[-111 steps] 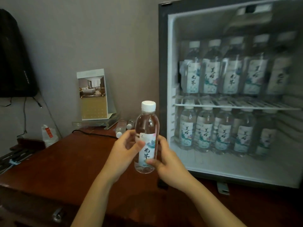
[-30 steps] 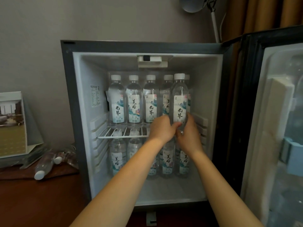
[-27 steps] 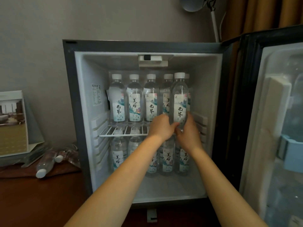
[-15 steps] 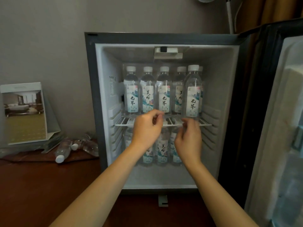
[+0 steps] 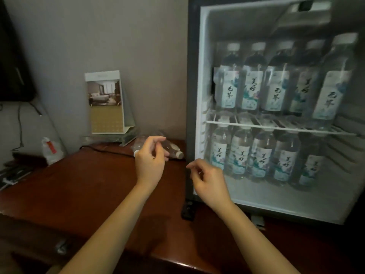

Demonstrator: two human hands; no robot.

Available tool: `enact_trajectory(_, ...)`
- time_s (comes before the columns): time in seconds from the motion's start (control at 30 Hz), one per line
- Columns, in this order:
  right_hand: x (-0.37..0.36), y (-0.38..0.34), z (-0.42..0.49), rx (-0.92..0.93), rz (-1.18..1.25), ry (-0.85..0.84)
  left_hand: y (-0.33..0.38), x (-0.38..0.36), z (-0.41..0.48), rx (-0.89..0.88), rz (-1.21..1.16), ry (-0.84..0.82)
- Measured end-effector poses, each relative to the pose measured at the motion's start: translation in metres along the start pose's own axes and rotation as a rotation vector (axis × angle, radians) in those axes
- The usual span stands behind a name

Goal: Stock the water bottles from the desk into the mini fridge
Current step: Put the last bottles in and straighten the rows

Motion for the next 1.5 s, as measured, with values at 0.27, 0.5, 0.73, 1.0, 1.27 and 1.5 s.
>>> enact_trajectory(0.27,-0.099,0.024,0.005,-0.095,0.021,-0.258,-0.127,-0.011,-0.011,0.358,0.213,-0.102)
enact_trajectory(0.5,-0.153,0.089,0.045,-0.375,-0.125,-0.215,-0.197,-0.018,0.018,0.461,0.42,-0.125)
enact_trajectory(0.73,-0.247,0.115,0.108,-0.427,-0.318,-0.351,-0.221,0.004,0.035,0.396,0.631,-0.016)
enact_trajectory(1.0,-0.315,0.131,0.155,-0.181,-0.497,-0.521,-0.214,0.01,0.041,0.256,0.787,0.051)
enact_trajectory(1.27,-0.3,0.129,0.156,-0.171,-0.279,-0.296,-0.214,0.006,0.038,0.227,0.917,-0.042)
enact_trajectory(1.5,-0.26,0.097,0.169,-0.261,0.073,-0.062,-0.218,0.003,0.036,0.254,0.964,-0.112)
Point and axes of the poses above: each hand's wrist, its own z-axis towards the middle knuckle, its own x-axis out of the back of the hand, y = z × x, the point moved 8 cm from there along z, towards the middle knuckle, and after that the axes turned 10 degrees about z, right-handed, at the moved point
